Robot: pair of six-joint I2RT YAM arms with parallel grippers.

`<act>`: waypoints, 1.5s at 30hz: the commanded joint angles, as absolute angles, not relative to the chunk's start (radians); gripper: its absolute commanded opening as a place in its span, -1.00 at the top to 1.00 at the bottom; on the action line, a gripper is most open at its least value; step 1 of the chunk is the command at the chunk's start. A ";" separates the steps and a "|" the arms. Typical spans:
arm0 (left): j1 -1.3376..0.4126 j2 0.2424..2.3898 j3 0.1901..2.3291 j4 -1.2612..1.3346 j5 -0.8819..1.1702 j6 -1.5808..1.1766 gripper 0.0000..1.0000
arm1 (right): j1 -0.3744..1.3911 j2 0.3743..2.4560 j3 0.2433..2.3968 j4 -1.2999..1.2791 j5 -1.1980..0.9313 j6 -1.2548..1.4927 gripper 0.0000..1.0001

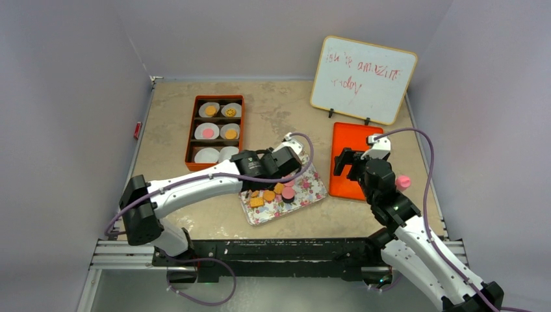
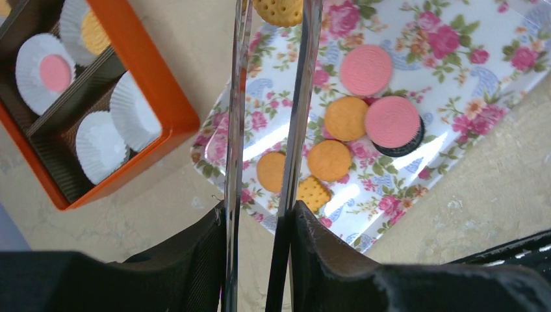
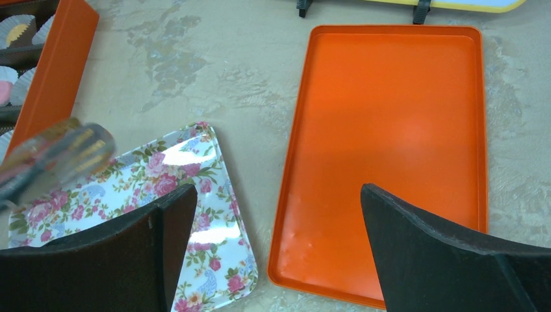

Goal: Pack the cookies

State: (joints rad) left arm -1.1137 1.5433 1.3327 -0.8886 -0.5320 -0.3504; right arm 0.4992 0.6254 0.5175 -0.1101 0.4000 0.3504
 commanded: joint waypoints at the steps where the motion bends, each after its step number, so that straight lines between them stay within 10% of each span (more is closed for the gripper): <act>1: -1.048 1.439 1.321 -0.937 -0.577 -0.452 0.47 | 0.500 0.620 0.535 -0.079 0.405 0.346 -0.98; 45: -0.563 1.303 1.098 -1.088 -0.576 -0.733 0.45 | 0.500 0.848 0.560 0.067 0.380 0.292 -0.98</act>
State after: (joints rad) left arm -0.5911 1.3033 1.1160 -1.1282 -0.5808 -0.7624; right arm 0.4992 0.8402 0.5179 0.0200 0.3832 0.3088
